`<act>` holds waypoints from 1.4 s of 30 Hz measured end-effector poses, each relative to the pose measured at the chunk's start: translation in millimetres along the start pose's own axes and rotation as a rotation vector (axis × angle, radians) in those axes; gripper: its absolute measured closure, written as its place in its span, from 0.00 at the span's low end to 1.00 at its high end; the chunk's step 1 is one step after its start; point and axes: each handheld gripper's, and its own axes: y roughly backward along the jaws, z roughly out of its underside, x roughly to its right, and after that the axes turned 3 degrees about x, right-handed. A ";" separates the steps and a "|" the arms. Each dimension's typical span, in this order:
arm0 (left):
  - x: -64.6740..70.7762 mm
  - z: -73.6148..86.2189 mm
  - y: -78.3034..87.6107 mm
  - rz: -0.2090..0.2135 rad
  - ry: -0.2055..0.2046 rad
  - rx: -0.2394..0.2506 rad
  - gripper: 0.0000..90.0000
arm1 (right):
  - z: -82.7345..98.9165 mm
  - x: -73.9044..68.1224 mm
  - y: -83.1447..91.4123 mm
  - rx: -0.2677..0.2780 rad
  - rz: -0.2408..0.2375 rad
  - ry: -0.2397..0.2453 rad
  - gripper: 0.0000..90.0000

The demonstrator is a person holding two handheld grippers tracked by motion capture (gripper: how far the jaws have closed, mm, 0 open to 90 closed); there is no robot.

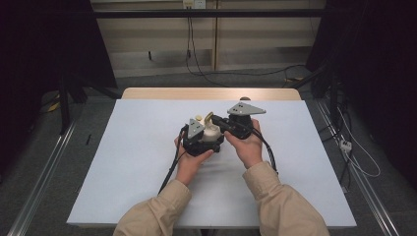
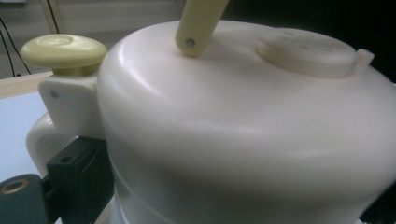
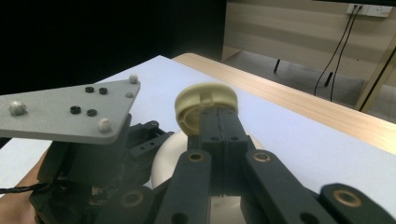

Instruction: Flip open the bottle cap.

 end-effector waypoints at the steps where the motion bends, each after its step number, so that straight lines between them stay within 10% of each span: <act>1: -0.2 0.3 -0.3 0.000 0.004 0.002 0.06 | -0.5 -1.1 -0.6 0.001 -0.004 0.004 1.00; 42: -2.2 -1.2 -1.0 0.019 0.000 -0.008 0.06 | -7.7 0.6 -17.6 0.011 0.001 0.051 0.93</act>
